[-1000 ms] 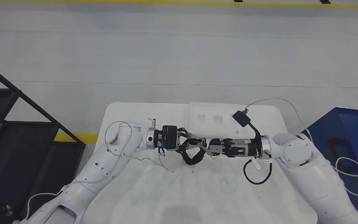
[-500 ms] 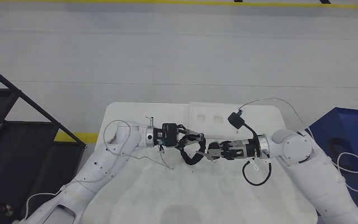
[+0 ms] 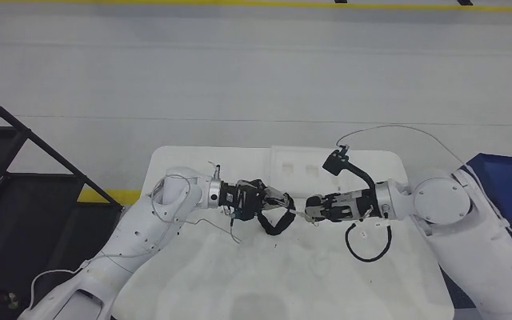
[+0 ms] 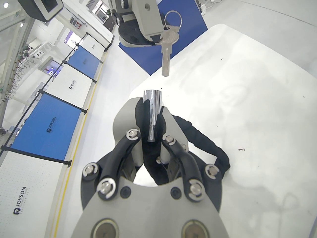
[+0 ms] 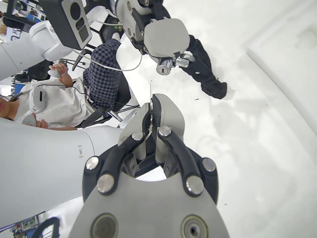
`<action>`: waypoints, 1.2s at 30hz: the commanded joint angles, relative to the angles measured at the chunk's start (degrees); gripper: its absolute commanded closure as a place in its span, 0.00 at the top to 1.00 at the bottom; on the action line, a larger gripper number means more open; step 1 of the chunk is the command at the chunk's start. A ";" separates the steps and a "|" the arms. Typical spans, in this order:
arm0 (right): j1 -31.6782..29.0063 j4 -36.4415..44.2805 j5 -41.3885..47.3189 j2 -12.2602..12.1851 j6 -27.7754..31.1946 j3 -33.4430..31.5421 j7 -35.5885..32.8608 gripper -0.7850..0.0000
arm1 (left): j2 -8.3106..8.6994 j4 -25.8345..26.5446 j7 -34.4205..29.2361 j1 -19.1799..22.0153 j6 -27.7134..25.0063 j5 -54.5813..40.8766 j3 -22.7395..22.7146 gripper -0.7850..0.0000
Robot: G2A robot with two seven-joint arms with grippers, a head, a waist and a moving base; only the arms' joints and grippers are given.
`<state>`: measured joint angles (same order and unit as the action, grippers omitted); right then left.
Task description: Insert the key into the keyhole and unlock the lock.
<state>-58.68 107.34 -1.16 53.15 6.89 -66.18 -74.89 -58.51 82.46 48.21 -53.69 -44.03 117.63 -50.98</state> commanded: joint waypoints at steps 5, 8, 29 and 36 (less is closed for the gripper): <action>-0.08 1.27 -1.09 -0.18 -0.74 -0.15 -0.64 0.00 | -0.15 -2.05 4.18 -0.97 -3.41 -7.14 0.25 0.00; -0.08 1.27 -1.09 -0.18 -0.74 -0.15 -0.64 0.00 | -0.15 -2.05 4.18 -0.97 -3.41 -7.14 0.25 0.00; 5.00 5.95 -5.97 -0.36 -8.49 3.15 -5.74 0.00 | 0.12 -1.87 2.66 -1.03 1.35 -3.47 1.77 0.00; 7.69 5.01 -7.10 0.12 -9.93 6.11 -5.31 0.00 | -0.01 -2.36 4.05 -0.25 0.65 -3.18 3.39 0.00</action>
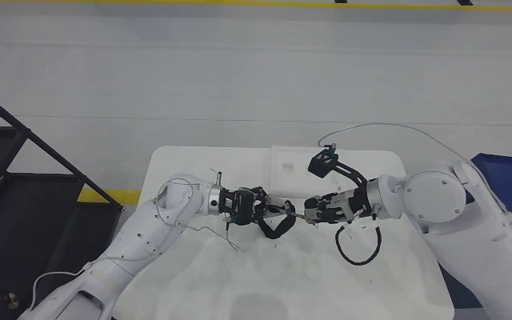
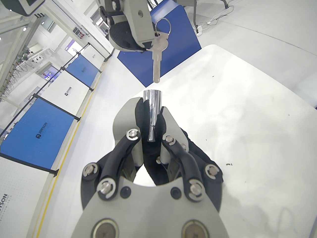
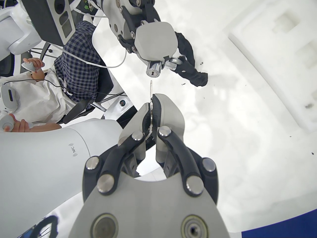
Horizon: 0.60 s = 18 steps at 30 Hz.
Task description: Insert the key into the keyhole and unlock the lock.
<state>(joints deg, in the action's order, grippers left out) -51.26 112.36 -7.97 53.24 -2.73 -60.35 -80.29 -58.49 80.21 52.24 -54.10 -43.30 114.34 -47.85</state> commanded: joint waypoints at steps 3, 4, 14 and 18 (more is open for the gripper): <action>1.08 0.01 -1.36 0.11 -1.14 1.20 -0.30 0.00 | -0.09 -0.47 0.20 0.55 -0.11 0.07 0.72 0.00; 1.27 -0.04 -1.35 0.15 -1.28 1.42 -0.22 0.00 | -0.10 -0.57 0.23 0.68 -0.16 -0.01 0.82 0.00; 2.38 -0.02 -2.04 0.22 -2.15 2.71 -0.17 0.00 | -0.21 -1.13 0.01 1.37 -0.48 -0.87 1.88 0.00; 2.48 0.10 -2.12 0.18 -2.48 2.86 -0.04 0.00 | -0.17 -1.15 -0.28 1.62 -0.65 -0.93 2.10 0.00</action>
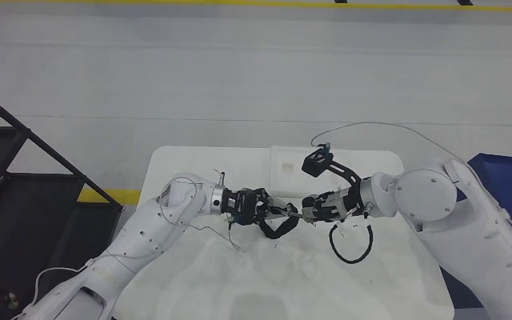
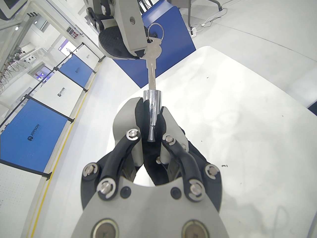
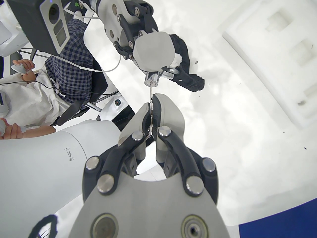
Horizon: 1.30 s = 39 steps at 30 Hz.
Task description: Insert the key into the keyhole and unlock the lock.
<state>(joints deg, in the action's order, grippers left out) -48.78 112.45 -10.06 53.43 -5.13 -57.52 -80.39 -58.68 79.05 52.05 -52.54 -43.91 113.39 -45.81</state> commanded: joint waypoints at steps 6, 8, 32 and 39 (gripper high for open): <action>0.25 -0.01 -0.28 -0.01 -0.29 0.45 0.59 0.00 | 0.04 -0.22 -0.57 0.11 -1.21 -1.59 0.19 0.00; 0.33 -0.29 -0.27 0.03 -0.40 0.61 1.13 0.00 | 0.01 -0.35 -0.77 0.09 -1.62 -2.50 0.22 0.00; 3.36 -5.45 2.15 0.91 1.16 2.87 4.84 0.02 | -0.43 -2.50 -3.09 0.81 -3.19 -8.03 1.06 0.00; 5.31 -8.73 4.22 1.42 5.51 3.23 6.55 1.00 | -0.54 -3.60 -3.40 0.78 -3.71 -9.86 1.10 0.00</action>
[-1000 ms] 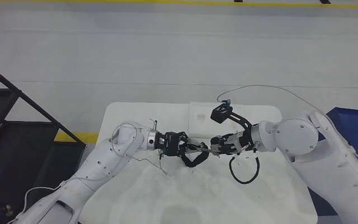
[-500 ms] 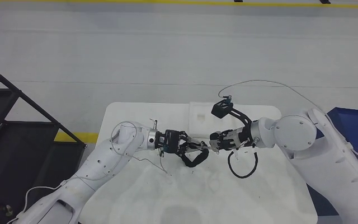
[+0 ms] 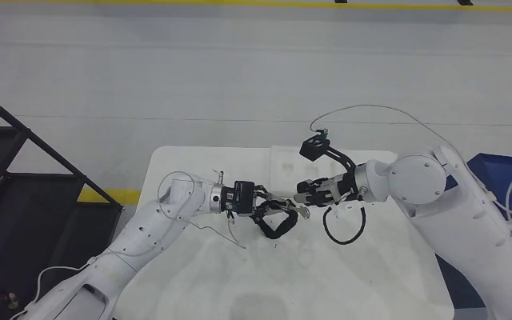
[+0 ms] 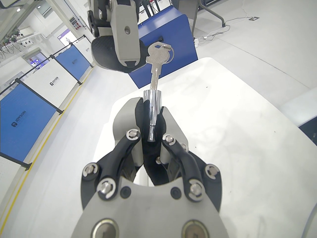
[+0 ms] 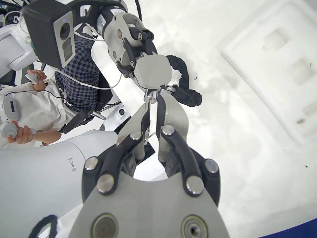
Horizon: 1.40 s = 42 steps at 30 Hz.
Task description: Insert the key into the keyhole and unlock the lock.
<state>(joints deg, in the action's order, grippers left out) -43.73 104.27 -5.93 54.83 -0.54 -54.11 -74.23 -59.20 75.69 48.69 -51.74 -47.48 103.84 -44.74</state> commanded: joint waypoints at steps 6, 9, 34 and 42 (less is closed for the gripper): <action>2.26 -2.71 -1.61 -0.16 11.78 -0.71 -1.34 1.00 | -0.26 -2.26 -0.77 -0.20 -1.47 -4.78 -0.50 0.00; 2.80 -3.99 -5.08 -0.38 18.06 -0.50 -1.95 1.00 | -0.45 -3.54 -0.92 -0.51 -3.27 -9.44 -1.19 0.00; -9.58 2.60 -18.61 -2.51 30.29 -5.31 16.58 1.00 | -1.92 -7.07 -18.24 -0.93 -10.52 -45.82 -0.29 0.00; -9.70 2.67 -18.68 -2.51 30.20 -5.29 16.84 1.00 | -2.30 -6.40 -21.12 -1.59 -9.85 -48.04 -1.57 0.00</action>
<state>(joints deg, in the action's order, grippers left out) -53.33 106.88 -24.54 52.31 29.75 -59.41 -57.63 -61.47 69.13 27.78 -53.19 -57.35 55.84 -46.14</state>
